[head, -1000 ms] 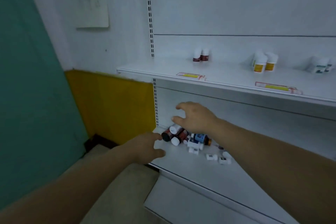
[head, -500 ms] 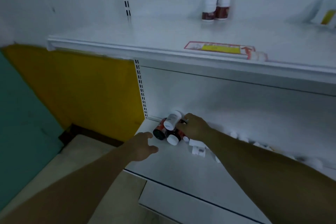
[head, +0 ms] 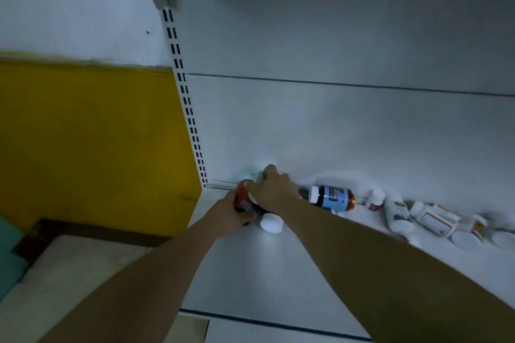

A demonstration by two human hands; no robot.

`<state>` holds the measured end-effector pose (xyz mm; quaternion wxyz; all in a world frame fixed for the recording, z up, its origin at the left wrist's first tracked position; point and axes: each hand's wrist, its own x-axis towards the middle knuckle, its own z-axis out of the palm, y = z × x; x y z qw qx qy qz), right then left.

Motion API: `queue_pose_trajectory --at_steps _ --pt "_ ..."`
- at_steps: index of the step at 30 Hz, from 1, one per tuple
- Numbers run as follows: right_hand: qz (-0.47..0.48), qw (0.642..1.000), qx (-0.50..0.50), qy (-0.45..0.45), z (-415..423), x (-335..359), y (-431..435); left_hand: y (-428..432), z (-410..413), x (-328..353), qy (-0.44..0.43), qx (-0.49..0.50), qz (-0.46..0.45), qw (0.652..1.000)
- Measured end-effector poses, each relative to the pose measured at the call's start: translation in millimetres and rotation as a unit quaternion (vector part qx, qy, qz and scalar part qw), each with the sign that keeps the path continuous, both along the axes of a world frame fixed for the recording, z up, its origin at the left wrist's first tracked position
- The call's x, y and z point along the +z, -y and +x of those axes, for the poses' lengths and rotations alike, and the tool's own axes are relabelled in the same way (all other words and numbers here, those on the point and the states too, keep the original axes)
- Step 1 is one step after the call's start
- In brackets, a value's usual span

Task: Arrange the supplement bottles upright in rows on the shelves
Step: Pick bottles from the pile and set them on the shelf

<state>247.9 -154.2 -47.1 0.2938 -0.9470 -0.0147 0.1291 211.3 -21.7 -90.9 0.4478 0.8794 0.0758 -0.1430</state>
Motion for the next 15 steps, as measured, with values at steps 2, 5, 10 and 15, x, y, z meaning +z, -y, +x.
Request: queue_pose_trajectory --at_steps 2,5,10,15 --pt "0.019 0.999 -0.038 0.002 3 -5 -3 -1 7 -11 0.001 0.020 -0.015 1.000" --pt "0.125 0.986 -0.112 0.002 -1 -3 2 -3 11 -19 0.019 0.058 -0.001 0.998" --pt "0.506 0.832 -0.201 -0.109 -40 28 23 -13 -10 -2 0.007 0.178 -0.170 0.969" --pt "0.697 0.653 -0.217 -0.200 -120 70 37 -27 -79 60 -0.045 0.183 -0.396 0.899"
